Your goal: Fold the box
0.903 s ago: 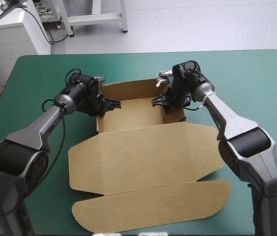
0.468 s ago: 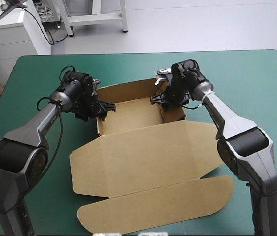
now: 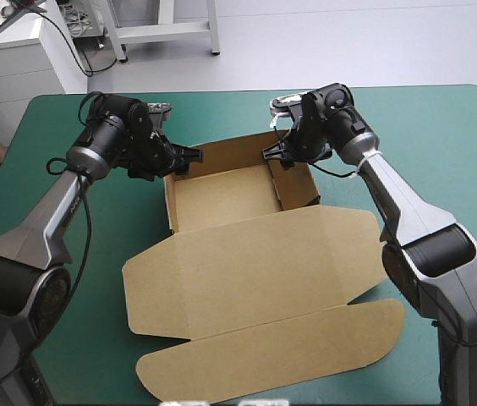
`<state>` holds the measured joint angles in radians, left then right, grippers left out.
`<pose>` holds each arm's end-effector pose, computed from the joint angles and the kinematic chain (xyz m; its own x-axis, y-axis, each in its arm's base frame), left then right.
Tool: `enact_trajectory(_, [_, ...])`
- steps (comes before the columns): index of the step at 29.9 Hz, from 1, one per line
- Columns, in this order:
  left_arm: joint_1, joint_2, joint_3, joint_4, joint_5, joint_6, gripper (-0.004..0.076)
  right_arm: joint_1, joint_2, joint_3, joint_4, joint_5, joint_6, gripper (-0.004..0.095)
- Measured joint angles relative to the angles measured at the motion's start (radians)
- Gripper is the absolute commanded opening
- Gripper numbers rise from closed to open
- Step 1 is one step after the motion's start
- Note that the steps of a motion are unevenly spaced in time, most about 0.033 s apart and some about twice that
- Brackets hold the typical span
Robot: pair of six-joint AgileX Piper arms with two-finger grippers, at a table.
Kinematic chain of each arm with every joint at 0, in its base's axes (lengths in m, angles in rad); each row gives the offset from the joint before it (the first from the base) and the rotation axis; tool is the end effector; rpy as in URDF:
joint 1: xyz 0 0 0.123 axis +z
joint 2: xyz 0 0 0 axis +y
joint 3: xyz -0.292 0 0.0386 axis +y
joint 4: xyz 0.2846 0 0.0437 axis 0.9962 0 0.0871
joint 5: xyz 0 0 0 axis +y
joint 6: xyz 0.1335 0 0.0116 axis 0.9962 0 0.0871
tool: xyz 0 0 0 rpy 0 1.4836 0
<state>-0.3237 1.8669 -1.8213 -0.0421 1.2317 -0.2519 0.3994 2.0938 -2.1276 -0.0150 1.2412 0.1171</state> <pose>0.4327 -0.1508 0.2974 -0.9364 0.0372 -0.3491 0.0889 0.9871 -0.1333 0.4803 0.2007 0.2893 -0.8670 -0.2444 -0.4342 -0.2878 0.9570 0.0361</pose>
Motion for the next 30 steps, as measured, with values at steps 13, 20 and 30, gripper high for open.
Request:
enact_trajectory(13, [0.000, -0.380, 0.000, -0.004, 0.015, 0.177, -0.0008, 0.000, -0.147, -0.007, -0.012, 0.006, 0.000, 0.0542])
enact_trajectory(20, [0.000, -0.646, 0.064, -0.004, 0.016, 0.294, -0.0008, 0.000, -0.147, -0.007, -0.021, 0.006, 0.000, 0.0542])
enact_trajectory(30, [0.000, -1.113, 0.502, 0.003, -0.010, 0.338, -0.0008, 0.000, -0.093, -0.007, -0.037, 0.006, 0.000, 0.0542])
